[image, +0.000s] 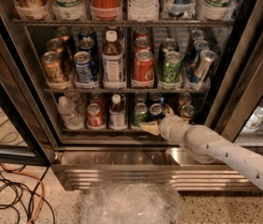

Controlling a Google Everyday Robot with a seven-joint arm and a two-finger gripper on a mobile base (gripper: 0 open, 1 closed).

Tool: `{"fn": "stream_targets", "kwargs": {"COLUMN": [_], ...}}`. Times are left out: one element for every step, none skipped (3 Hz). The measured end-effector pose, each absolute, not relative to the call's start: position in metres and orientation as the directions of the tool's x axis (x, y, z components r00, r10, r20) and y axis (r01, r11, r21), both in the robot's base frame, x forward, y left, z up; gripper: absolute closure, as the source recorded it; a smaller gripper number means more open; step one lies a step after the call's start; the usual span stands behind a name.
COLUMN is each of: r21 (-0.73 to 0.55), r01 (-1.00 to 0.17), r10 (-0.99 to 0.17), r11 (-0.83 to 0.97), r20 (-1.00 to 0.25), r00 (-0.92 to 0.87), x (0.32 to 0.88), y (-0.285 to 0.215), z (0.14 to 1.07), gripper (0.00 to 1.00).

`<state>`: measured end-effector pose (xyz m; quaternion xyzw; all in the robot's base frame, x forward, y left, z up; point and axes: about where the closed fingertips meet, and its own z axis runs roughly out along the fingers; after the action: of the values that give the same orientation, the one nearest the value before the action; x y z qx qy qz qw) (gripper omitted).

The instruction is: Pick pepsi can from bottom shelf of fridge

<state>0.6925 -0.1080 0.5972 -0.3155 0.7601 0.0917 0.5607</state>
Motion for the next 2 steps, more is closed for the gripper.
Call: {"fn": "stream_targets", "kwargs": {"r21": [-0.214, -0.214], "r01": [-0.582, -0.582], "r10": [-0.377, -0.377], "r11": [0.784, 0.784], "r20": [-0.910, -0.910], "r00": [-0.172, -0.172], "x": [0.6924, 0.6936], "y": [-0.1107, -0.1132], "z": [0.6017, 0.6030], "gripper": [0.64, 0.88]}}
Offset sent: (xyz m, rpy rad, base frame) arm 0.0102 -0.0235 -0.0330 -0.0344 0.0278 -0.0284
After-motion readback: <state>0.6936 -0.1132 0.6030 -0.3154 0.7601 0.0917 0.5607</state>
